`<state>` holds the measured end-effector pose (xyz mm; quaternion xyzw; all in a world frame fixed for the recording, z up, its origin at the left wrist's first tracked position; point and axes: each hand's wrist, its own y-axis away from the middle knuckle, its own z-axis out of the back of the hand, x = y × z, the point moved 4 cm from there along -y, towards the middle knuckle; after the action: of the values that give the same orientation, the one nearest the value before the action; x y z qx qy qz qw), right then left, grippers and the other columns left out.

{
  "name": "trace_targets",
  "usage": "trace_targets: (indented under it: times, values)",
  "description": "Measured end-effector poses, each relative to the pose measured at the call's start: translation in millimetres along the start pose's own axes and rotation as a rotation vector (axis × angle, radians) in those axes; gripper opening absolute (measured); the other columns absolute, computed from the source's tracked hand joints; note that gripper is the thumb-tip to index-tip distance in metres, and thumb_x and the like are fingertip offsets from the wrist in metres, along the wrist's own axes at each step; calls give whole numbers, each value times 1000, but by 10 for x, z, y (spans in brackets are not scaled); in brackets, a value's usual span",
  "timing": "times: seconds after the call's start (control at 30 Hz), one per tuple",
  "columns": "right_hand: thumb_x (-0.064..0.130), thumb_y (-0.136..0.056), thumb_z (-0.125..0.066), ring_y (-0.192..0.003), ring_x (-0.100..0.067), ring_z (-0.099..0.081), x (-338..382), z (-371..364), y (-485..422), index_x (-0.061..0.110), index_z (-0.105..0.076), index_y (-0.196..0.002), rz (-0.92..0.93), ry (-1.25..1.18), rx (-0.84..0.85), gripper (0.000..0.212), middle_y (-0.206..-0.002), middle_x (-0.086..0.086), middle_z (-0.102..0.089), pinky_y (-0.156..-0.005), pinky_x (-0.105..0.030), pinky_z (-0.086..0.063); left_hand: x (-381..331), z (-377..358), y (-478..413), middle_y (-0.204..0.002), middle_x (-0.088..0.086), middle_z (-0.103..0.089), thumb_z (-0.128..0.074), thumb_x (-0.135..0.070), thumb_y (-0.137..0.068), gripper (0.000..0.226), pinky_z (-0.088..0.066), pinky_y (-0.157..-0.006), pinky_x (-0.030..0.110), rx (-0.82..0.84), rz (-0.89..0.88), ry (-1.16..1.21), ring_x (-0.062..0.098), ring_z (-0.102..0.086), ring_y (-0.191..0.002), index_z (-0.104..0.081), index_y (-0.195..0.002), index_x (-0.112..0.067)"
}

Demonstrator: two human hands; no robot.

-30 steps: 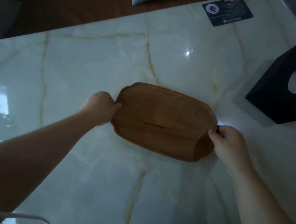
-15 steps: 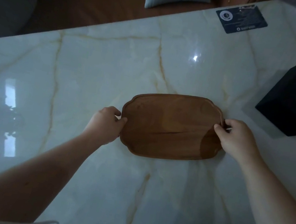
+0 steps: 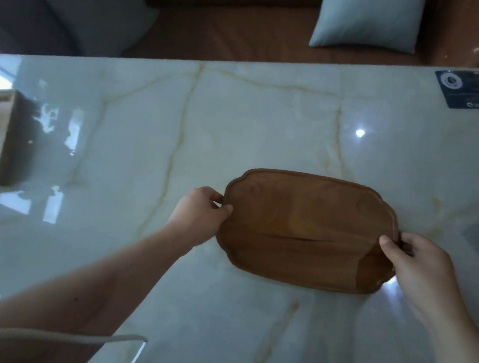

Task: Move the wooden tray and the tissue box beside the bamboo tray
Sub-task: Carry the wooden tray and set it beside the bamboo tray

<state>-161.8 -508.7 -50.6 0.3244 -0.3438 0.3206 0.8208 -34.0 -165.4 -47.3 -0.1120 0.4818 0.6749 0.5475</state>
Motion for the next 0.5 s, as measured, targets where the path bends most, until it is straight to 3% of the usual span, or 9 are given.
trace_targets:
  times: [0.13,0.33,0.5]
  values:
    - [21,-87,-68,-94,-26,-68,273,-424,153,7,-67,-111,11,-51,76,28,-101,-10,-72,-74,-25,-52,324,497,78,-77,-2,-66,-63,-31,-84,23,-42,-47,19,-86,28,44,9,-62,-62,-66,-102,-15]
    - [18,-88,-67,-95,-28,-69,718,-1188,472,8,-67,-110,55,-47,209,25,-101,-12,-73,-87,-45,-55,906,1248,263,-80,0,-67,-61,-38,-85,28,-48,-57,27,-197,101,164,13,-64,-67,-66,-100,-14]
    - [15,-87,-68,-90,-24,-68,1085,-1906,809,10,-69,-102,113,-57,303,17,-96,-9,-73,-67,-20,-53,1489,1913,445,-78,0,-69,-63,-36,-84,25,-49,-53,26,-270,149,206,14,-65,-64,-65,-98,-15]
